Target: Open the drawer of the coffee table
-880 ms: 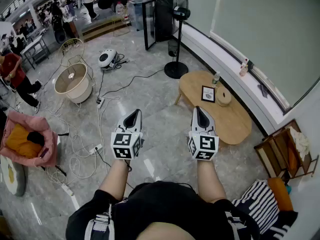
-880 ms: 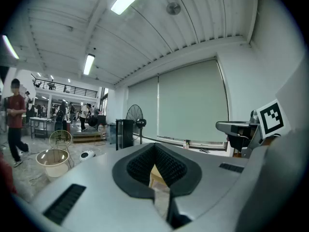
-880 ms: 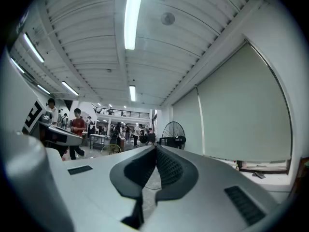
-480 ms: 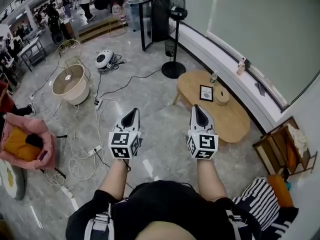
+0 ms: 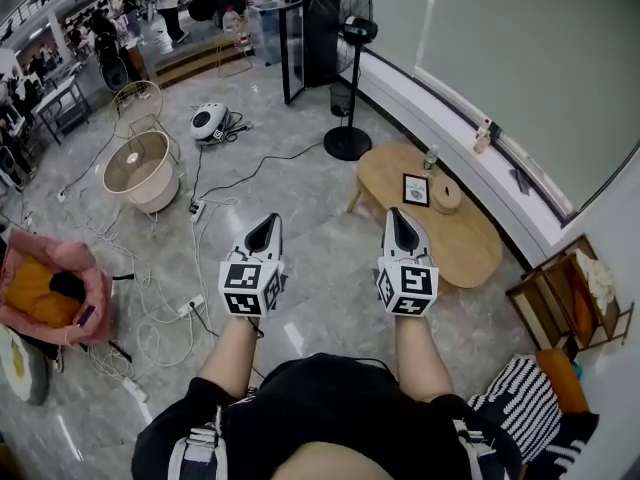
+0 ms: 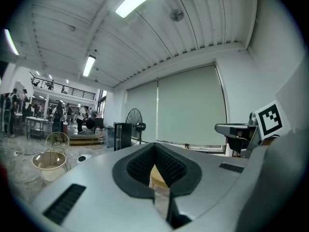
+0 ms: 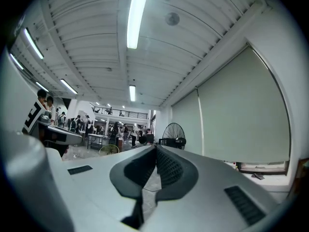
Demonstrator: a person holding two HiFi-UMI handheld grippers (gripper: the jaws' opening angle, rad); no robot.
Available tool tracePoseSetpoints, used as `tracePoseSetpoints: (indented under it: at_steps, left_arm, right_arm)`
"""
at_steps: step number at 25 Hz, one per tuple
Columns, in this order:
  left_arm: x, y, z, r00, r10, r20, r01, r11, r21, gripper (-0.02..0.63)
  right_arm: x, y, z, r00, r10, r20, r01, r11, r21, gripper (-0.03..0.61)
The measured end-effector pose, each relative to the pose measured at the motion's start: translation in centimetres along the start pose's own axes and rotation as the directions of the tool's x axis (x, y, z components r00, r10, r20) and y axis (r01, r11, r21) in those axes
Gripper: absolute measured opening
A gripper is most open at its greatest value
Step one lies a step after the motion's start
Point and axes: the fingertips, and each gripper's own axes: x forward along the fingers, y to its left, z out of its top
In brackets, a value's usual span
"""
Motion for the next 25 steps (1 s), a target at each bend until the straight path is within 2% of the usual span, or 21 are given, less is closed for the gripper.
tracePoseSetpoints:
  at_steps: [9, 16, 21, 25]
  left_arm:
    - [-0.6, 4.4, -0.8, 1.0, -0.021, 0.01, 0.021, 1.0, 0.023, 0.02]
    - [-0.6, 7.0, -1.5, 1.0, -0.011, 0.015, 0.011, 1.0, -0.014, 0.02]
    - [1.6, 7.9, -2.3, 1.0, -0.013, -0.004, 0.013, 0.999, -0.03, 0.02]
    - [5.5, 8.9, -3.4, 0.999, -0.025, -0.03, 0.025, 0.999, -0.021, 0.02]
  right_arm:
    - [1.5, 2.6, 0.0, 0.998, -0.065, 0.023, 0.065, 0.998, -0.013, 0.015]
    - [2.7, 3.8, -0.5, 0.998, -0.07, 0.003, 0.07, 0.997, -0.043, 0.015]
    - [5.3, 2.9, -1.1, 0.998, -0.065, -0.002, 0.065, 0.997, -0.047, 0.015]
    - [8.9, 1.3, -2.2, 0.997, -0.077, 0.002, 0.077, 0.996, -0.043, 0.015]
